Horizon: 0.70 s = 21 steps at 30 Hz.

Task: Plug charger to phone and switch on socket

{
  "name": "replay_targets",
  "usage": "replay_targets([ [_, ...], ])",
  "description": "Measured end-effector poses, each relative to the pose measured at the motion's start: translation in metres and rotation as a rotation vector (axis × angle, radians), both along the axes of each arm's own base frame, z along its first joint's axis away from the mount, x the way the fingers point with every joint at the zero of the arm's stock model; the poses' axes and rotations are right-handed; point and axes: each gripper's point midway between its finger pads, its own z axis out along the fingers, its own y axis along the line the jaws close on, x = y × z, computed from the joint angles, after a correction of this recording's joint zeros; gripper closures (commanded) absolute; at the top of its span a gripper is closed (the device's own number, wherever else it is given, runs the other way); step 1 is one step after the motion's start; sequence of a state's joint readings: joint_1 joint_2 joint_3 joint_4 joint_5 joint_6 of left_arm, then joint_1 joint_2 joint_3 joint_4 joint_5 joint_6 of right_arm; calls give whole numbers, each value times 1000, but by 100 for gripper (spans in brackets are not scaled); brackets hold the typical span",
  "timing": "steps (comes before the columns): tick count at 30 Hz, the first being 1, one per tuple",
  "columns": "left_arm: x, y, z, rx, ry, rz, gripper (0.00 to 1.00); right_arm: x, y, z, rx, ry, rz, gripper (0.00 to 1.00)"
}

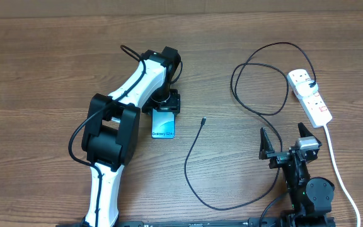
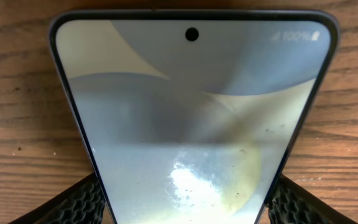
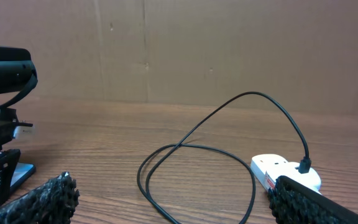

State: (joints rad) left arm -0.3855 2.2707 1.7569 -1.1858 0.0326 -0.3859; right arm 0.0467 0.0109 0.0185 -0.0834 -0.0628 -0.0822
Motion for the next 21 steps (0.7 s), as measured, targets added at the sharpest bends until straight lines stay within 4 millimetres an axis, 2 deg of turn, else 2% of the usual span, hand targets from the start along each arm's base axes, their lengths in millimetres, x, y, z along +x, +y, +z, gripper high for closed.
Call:
replay_targets([
  [21,9,-2,12,0,-21,-1,26,0,0,0,0,0,0,0],
])
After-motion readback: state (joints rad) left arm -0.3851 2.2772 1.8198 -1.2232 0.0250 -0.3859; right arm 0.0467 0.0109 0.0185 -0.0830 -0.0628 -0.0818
